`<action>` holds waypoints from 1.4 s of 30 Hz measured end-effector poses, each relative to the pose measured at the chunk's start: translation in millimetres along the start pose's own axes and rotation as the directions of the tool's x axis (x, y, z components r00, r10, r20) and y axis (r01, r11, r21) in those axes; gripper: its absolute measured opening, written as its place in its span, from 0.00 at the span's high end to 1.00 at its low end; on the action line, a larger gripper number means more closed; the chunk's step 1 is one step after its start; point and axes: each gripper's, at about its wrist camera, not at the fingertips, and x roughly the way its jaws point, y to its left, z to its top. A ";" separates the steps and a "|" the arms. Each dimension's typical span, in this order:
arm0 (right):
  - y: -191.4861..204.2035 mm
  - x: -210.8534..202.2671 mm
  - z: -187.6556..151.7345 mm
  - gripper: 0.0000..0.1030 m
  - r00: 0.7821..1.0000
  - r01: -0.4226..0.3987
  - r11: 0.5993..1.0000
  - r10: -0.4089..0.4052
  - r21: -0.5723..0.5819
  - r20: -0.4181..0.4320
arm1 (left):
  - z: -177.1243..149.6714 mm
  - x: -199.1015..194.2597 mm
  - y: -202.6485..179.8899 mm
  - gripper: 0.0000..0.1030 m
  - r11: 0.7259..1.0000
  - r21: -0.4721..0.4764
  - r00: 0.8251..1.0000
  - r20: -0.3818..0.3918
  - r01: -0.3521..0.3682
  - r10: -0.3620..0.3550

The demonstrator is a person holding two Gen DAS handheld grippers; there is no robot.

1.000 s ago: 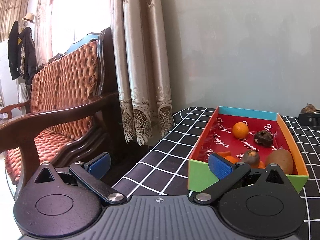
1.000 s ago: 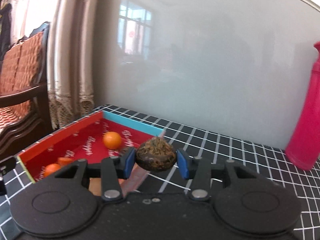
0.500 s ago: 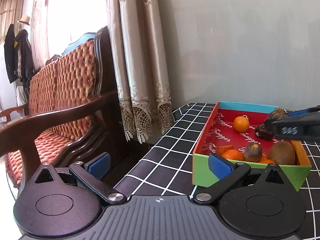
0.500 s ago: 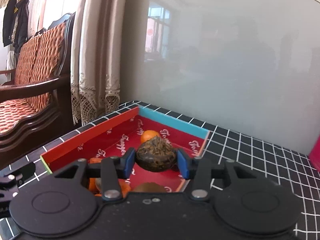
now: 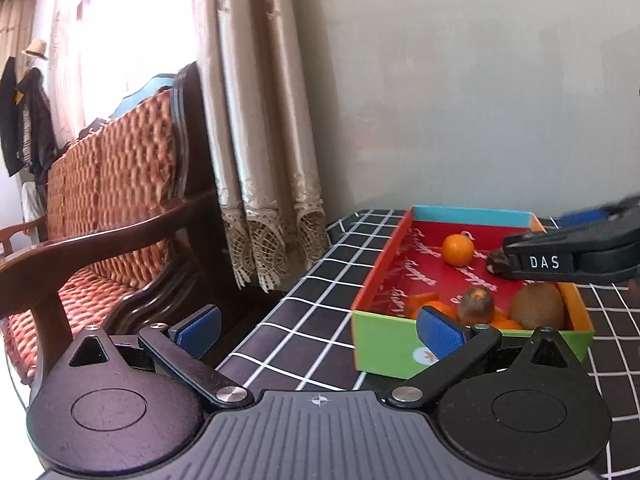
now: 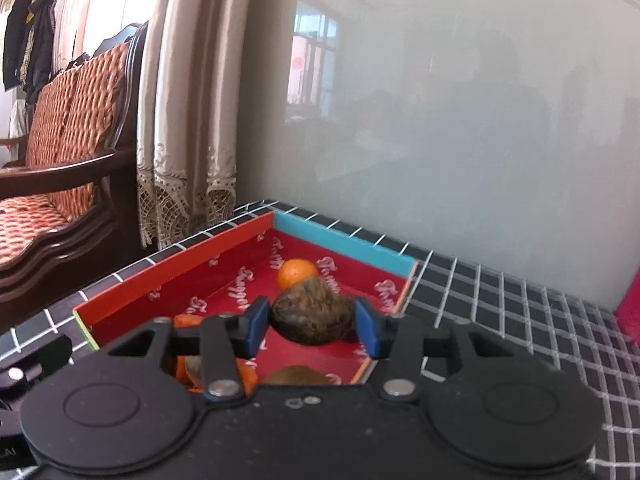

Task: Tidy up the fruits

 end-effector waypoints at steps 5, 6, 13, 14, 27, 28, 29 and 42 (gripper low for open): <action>-16.6 -33.0 1.3 0.10 0.997 0.042 0.999 -0.040 -0.033 0.066 | 2.6 -12.0 -2.8 0.00 0.999 -0.030 1.000 0.005 0.029 -0.029; -21.6 -41.5 -0.4 0.00 0.996 0.052 0.998 -0.049 -0.035 0.070 | 3.3 -16.9 -2.5 0.00 0.998 -0.046 0.999 0.013 0.037 -0.036; -51.6 -90.1 -26.8 0.00 0.992 0.113 0.994 -0.113 0.007 0.050 | 8.7 -51.1 -11.2 0.00 0.997 -0.062 0.998 0.049 0.050 -0.047; -55.6 -98.2 -31.4 0.00 0.990 0.127 0.992 -0.127 0.008 0.054 | 8.4 -56.4 -13.0 0.00 0.997 -0.057 0.997 0.054 0.051 -0.047; -109.1 -178.7 -80.6 0.00 0.964 0.224 0.970 -0.234 0.090 0.123 | 15.8 -105.5 -46.8 0.00 0.989 -0.020 0.989 0.004 0.148 -0.147; -113.1 -181.9 -85.4 0.00 0.962 0.233 0.967 -0.244 0.099 0.120 | 16.4 -107.9 -50.5 0.00 0.988 -0.016 0.988 -0.001 0.154 -0.154; -116.6 -184.2 -89.3 0.00 0.960 0.245 0.964 -0.256 0.107 0.114 | 15.8 -112.4 -54.4 0.00 0.988 -0.010 0.988 0.001 0.154 -0.154; -132.7 -186.6 -106.9 0.00 0.944 0.309 0.936 -0.323 0.169 0.066 | -10.2 -118.4 -84.8 0.00 0.977 0.030 0.977 -0.001 0.213 -0.213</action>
